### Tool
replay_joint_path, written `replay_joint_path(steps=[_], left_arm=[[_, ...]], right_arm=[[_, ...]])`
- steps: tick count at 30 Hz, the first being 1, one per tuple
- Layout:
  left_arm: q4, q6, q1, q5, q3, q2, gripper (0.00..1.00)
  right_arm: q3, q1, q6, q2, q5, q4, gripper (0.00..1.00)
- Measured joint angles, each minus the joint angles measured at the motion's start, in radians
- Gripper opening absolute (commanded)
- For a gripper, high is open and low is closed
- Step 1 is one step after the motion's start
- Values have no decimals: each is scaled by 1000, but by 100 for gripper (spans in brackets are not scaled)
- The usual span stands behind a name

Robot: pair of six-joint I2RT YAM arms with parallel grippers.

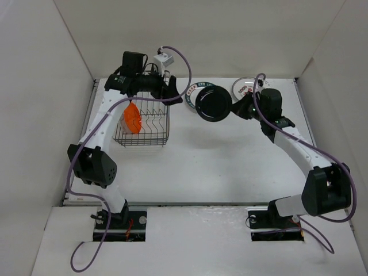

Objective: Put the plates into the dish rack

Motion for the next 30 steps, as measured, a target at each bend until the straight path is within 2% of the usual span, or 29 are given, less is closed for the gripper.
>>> replay_joint_path(steps=[4, 8, 11, 13, 14, 16, 17, 18, 19, 20, 21, 26, 28, 30], left_arm=[[-1, 10, -31, 87, 5, 48, 97], [-2, 16, -47, 126, 5, 82, 88], [-5, 18, -49, 136, 5, 91, 78], [-4, 20, -50, 147, 5, 91, 61], [-5, 20, -50, 154, 5, 91, 39], [-6, 17, -50, 163, 5, 91, 13], [-6, 18, -50, 171, 5, 91, 2], [-7, 10, -50, 179, 6, 91, 0], [0, 14, -47, 180, 11, 91, 0], [0, 16, -45, 179, 13, 91, 0], [-2, 14, -46, 177, 13, 91, 0], [29, -32, -43, 89, 5, 87, 0], [56, -55, -34, -26, -15, 72, 0], [83, -74, -25, -205, -37, 53, 0]], right_arm=[[-2, 72, -2, -1, -51, 100, 0], [-3, 122, -6, -8, -87, 194, 0], [0, 158, -8, -10, -112, 228, 0], [6, 174, -10, -6, -125, 239, 0], [11, 185, -10, -2, -132, 242, 0], [23, 200, -10, 9, -142, 250, 0], [30, 208, -13, 15, -142, 255, 13], [33, 210, -27, 21, -139, 252, 39], [34, 211, -22, 27, -144, 254, 76], [35, 217, -18, 33, -142, 261, 91], [37, 222, -21, 36, -143, 266, 100], [50, 235, -21, 36, -101, 272, 100], [52, 237, -26, 36, -68, 263, 100], [52, 238, -33, 36, -34, 242, 100]])
